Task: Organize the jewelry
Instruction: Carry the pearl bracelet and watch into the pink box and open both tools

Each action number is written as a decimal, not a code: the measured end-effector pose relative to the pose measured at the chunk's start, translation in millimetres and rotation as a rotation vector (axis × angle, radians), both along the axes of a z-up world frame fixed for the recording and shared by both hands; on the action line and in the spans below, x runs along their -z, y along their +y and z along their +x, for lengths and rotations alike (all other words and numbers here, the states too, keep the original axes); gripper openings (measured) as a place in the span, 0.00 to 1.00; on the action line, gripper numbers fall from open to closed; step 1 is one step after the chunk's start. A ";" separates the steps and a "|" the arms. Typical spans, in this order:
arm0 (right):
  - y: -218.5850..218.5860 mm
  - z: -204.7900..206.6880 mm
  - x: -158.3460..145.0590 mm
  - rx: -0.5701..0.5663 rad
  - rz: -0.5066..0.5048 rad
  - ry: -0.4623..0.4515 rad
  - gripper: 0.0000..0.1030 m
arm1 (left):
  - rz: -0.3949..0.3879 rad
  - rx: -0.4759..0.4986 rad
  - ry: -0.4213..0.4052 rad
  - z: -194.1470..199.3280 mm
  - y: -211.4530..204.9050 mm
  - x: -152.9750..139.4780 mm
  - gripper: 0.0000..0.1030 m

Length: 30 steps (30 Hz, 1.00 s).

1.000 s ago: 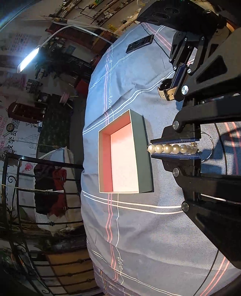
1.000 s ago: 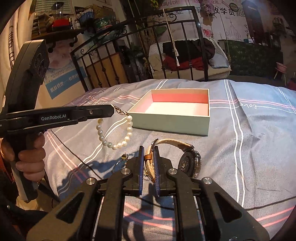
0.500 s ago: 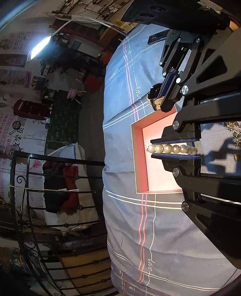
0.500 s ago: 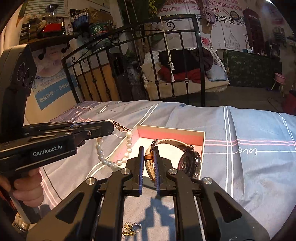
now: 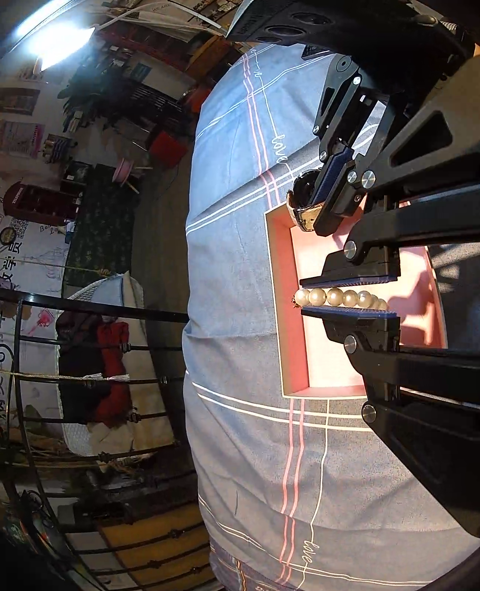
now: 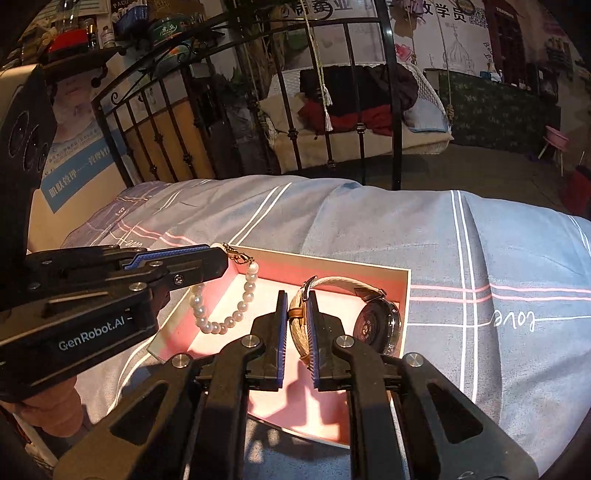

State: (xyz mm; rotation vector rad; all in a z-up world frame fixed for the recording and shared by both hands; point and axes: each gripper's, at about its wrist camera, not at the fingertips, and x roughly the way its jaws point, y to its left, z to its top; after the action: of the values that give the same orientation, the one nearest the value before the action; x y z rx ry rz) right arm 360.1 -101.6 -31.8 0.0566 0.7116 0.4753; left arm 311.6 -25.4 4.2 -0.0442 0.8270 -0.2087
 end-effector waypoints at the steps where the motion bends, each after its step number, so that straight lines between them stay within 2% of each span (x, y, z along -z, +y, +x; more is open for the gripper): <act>1: 0.7 1.1 4.5 0.000 -0.003 0.011 0.10 | 0.000 0.002 0.009 2.2 -0.1 3.6 0.09; 12: 11.5 16.5 38.5 -0.020 -0.080 0.117 0.11 | 0.030 0.006 0.089 11.9 -3.0 36.7 0.09; 20: 25.5 16.4 44.6 -0.057 -0.151 0.136 0.11 | 0.071 -0.027 0.149 14.8 3.5 54.2 0.09; 26: 30.2 7.4 40.6 -0.074 -0.188 0.113 0.11 | 0.088 -0.049 0.138 10.7 7.7 48.9 0.10; 27: 29.8 4.9 38.8 -0.073 -0.194 0.107 0.11 | 0.083 -0.047 0.130 8.8 8.6 46.4 0.18; 28: 28.8 2.1 36.1 -0.067 -0.196 0.096 0.13 | 0.077 -0.050 0.120 6.6 9.7 43.1 0.32; 30: 24.7 -5.0 29.6 -0.051 -0.189 0.075 0.29 | 0.070 -0.063 0.089 0.1 13.3 35.4 0.47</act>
State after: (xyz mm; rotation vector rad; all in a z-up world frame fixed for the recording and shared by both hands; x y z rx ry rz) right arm 355.1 -76.9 -61.5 -0.1218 0.8302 0.4549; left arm 311.7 -12.1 -31.2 -0.0140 0.9192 -0.1188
